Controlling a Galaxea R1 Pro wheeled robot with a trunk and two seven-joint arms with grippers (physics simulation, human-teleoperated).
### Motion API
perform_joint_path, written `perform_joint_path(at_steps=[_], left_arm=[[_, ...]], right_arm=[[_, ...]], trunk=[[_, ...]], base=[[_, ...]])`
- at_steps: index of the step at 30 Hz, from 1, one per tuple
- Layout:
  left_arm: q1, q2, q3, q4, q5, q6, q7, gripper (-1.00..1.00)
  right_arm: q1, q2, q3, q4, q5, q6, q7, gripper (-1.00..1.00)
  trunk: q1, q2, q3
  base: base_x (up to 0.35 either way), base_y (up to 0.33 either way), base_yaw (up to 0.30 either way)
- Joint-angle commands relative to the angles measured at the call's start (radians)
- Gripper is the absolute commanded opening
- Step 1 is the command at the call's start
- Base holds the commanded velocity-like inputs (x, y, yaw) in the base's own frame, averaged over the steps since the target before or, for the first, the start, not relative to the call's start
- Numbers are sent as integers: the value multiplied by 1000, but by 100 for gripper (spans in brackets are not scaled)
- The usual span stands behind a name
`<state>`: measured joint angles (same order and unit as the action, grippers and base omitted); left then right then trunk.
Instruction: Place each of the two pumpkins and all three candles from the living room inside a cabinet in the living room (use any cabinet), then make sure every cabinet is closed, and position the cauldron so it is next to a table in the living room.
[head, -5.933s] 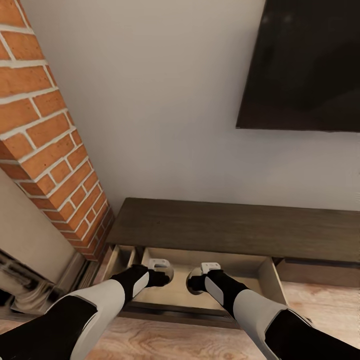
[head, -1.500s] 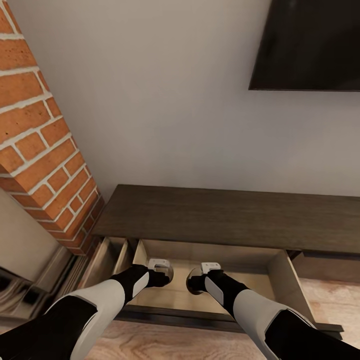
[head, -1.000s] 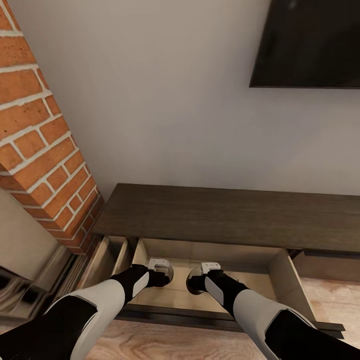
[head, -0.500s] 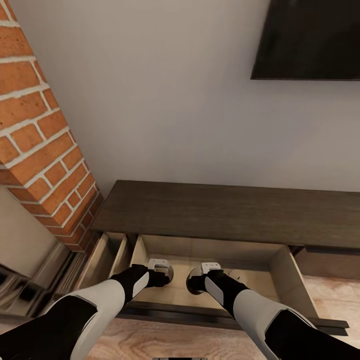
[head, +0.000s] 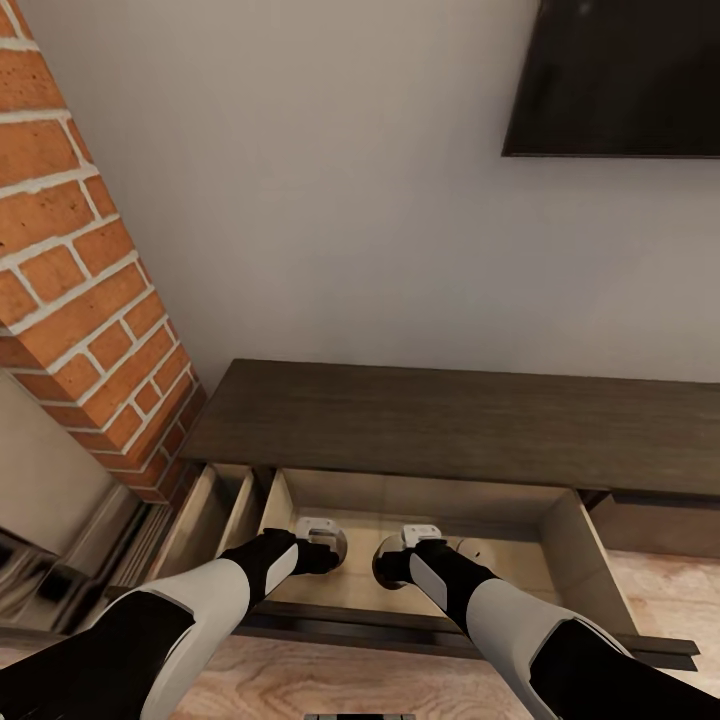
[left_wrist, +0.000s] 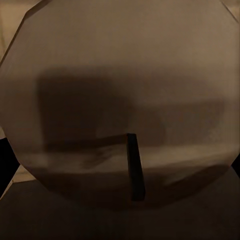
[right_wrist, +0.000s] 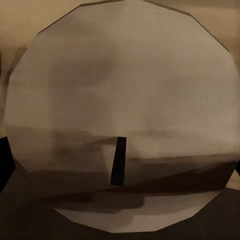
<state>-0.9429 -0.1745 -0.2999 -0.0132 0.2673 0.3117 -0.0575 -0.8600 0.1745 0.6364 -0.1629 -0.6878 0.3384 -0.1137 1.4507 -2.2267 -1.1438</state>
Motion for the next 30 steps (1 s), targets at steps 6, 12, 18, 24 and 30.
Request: perform_joint_path(at_steps=[6,12,18,24,30], left_arm=[[-1,0,-8,-1,9,4,-1,-100],[-1,0,-8,-1,9,4,-1,-100],[0,0,-8,-1,9,4,-1,-100],[-1,0,-8,-1,9,4,-1,-100],[-1,0,-8,-1,9,4,-1,-100]], right_arm=[[-1,0,6,-1,-9,4,-6,-100],[-1,0,6,-1,-9,4,-6,-100],[-1,0,6,-1,-9,4,-6,-100],[-1,0,6,-1,-9,4,-6,-100],[-1,0,6,-1,-9,4,-6,-100]], trunk=[[8,-14,-7],[8,-14,-8],[8,-14,-13],[8,-14,-14],[8,-14,-14]], base=[[0,0,0],[0,0,5],[0,0,49],[0,0,5],[0,0,0]])
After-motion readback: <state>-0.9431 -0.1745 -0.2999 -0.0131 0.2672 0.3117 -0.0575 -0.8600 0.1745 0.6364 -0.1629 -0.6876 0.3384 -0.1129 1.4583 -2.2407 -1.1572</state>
